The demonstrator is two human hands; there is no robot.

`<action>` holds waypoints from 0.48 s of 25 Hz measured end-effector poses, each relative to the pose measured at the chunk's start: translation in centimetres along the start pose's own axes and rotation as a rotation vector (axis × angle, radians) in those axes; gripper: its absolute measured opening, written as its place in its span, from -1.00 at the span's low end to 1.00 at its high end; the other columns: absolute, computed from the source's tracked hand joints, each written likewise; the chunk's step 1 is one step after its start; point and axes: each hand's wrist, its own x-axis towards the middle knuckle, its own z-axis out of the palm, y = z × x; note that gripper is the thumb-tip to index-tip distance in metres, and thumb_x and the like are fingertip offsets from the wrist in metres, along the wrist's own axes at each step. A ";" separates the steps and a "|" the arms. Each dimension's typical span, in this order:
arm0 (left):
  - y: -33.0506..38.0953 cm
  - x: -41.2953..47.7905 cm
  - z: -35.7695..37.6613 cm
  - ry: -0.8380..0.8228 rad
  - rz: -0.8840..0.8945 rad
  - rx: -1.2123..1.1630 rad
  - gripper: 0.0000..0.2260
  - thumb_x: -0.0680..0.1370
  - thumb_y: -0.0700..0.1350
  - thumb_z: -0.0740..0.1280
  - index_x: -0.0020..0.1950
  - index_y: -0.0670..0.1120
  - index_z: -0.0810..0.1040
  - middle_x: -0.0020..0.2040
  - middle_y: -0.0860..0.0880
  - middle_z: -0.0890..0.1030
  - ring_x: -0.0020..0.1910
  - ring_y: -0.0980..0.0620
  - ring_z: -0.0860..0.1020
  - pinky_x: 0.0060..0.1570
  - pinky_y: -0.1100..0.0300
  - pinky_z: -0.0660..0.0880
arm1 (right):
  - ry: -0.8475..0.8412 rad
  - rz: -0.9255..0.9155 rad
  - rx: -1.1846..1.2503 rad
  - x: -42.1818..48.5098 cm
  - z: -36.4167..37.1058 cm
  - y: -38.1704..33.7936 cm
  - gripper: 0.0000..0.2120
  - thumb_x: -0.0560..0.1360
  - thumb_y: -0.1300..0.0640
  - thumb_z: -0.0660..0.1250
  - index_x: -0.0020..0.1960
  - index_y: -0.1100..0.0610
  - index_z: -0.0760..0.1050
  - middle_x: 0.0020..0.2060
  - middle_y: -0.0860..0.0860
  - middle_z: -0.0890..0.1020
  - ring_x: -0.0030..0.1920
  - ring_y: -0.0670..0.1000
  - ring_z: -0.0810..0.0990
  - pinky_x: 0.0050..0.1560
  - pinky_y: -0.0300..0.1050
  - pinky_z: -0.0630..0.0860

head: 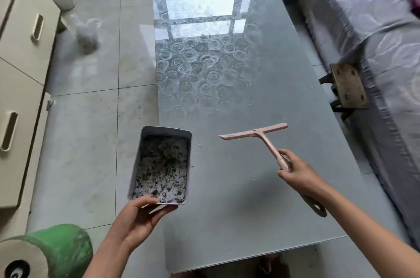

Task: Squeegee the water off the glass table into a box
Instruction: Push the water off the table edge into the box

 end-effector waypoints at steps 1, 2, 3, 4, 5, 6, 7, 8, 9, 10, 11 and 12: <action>-0.9 -0.1 1.4 -0.009 -0.007 0.014 -0.85 0.30 -0.42 0.22 -0.22 -0.22 0.38 0.20 -0.44 0.44 0.23 -0.50 0.42 -0.28 -0.06 0.64 | -0.003 -0.004 -0.002 0.1 -0.9 1.5 -0.53 0.47 0.21 0.30 0.35 -0.02 0.35 -0.11 -0.04 0.54 -0.19 -0.02 0.48 -0.26 -0.20 0.33; -1.8 -0.2 2.5 -0.013 -0.006 0.016 -0.85 0.31 -0.42 0.21 -0.21 -0.22 0.37 0.24 -0.46 0.43 0.21 -0.50 0.44 -0.24 -0.09 0.64 | -0.016 -0.009 -0.003 0.1 -1.7 3.0 -0.53 0.48 0.21 0.30 0.36 0.00 0.34 -0.09 -0.04 0.54 -0.16 0.00 0.48 -0.22 -0.20 0.32; -3.1 0.1 4.2 -0.014 -0.007 0.012 -0.84 0.31 -0.42 0.20 -0.18 -0.21 0.37 0.27 -0.47 0.41 0.19 -0.50 0.45 -0.19 -0.11 0.62 | -0.031 -0.016 -0.005 0.1 -2.8 5.0 -0.53 0.48 0.22 0.30 0.37 0.01 0.34 -0.07 -0.03 0.53 -0.13 0.01 0.49 -0.18 -0.20 0.33; -4.4 0.4 5.7 -0.009 -0.010 0.006 -0.81 0.32 -0.41 0.20 -0.13 -0.21 0.38 0.28 -0.47 0.39 0.17 -0.50 0.46 -0.14 -0.12 0.61 | -0.048 -0.019 -0.009 0.1 -3.8 6.9 -0.53 0.49 0.22 0.29 0.37 0.02 0.33 -0.05 -0.03 0.53 -0.10 0.02 0.49 -0.14 -0.19 0.35; -5.6 0.7 6.9 -0.007 -0.013 0.000 -0.76 0.33 -0.41 0.19 -0.06 -0.21 0.39 0.29 -0.48 0.38 0.16 -0.50 0.47 -0.12 -0.11 0.60 | -0.062 -0.023 -0.010 0.0 -4.6 8.7 -0.54 0.49 0.22 0.29 0.37 0.03 0.33 -0.03 -0.03 0.54 -0.06 0.03 0.50 -0.10 -0.17 0.38; -7.0 1.1 8.3 -0.004 -0.010 -0.007 -0.71 0.33 -0.41 0.18 0.02 -0.21 0.38 0.30 -0.49 0.38 0.15 -0.51 0.47 -0.11 -0.09 0.61 | -0.071 -0.025 -0.014 -0.2 -5.5 10.7 -0.54 0.49 0.22 0.29 0.36 0.03 0.34 -0.01 -0.03 0.54 -0.04 0.04 0.51 -0.07 -0.15 0.40; -8.5 1.6 9.7 0.007 -0.008 -0.018 -0.66 0.34 -0.41 0.18 0.09 -0.21 0.37 0.29 -0.49 0.38 0.13 -0.51 0.48 -0.12 -0.07 0.61 | -0.072 -0.036 -0.024 -0.3 -6.7 12.9 -0.56 0.50 0.21 0.29 0.35 0.03 0.35 -0.01 -0.03 0.55 -0.03 0.04 0.52 -0.06 -0.14 0.40; -10.1 2.1 11.2 0.012 -0.012 -0.025 -0.63 0.34 -0.40 0.17 0.14 -0.21 0.36 0.28 -0.49 0.40 0.10 -0.51 0.50 -0.12 -0.05 0.61 | -0.075 -0.047 -0.052 -0.6 -7.9 15.2 -0.58 0.50 0.20 0.29 0.34 0.02 0.35 -0.02 -0.04 0.54 -0.05 0.03 0.51 -0.09 -0.14 0.38; -11.3 2.4 12.4 0.006 -0.015 -0.029 -0.63 0.35 -0.40 0.17 0.15 -0.23 0.36 0.26 -0.49 0.42 0.07 -0.51 0.52 -0.12 -0.04 0.62 | -0.077 -0.064 -0.095 -0.9 -8.8 17.3 -0.59 0.50 0.19 0.29 0.33 0.01 0.35 -0.04 -0.06 0.54 -0.08 0.01 0.50 -0.12 -0.15 0.35; -12.7 2.6 13.6 -0.003 -0.016 -0.035 -0.67 0.35 -0.40 0.16 0.11 -0.26 0.38 0.23 -0.49 0.44 0.05 -0.51 0.52 -0.13 -0.04 0.62 | -0.090 -0.072 -0.141 -1.3 -9.7 19.6 -0.60 0.51 0.17 0.29 0.32 0.00 0.34 -0.04 -0.07 0.53 -0.09 0.00 0.50 -0.13 -0.15 0.34; -14.2 3.1 15.0 -0.004 -0.019 -0.037 -0.72 0.36 -0.40 0.16 0.05 -0.29 0.40 0.21 -0.50 0.45 0.03 -0.52 0.53 -0.16 -0.04 0.63 | -0.106 -0.075 -0.175 -1.9 -10.6 22.3 -0.59 0.51 0.16 0.28 0.34 0.00 0.32 0.00 -0.06 0.54 -0.06 0.00 0.51 -0.11 -0.13 0.35; -15.6 3.7 16.2 -0.005 -0.024 -0.038 -0.76 0.36 -0.39 0.16 0.01 -0.30 0.41 0.20 -0.51 0.46 0.02 -0.52 0.53 -0.18 -0.02 0.64 | -0.122 -0.071 -0.198 -2.6 -11.5 25.2 -0.56 0.52 0.16 0.28 0.37 -0.01 0.29 0.08 -0.05 0.55 0.02 0.02 0.54 -0.05 -0.11 0.39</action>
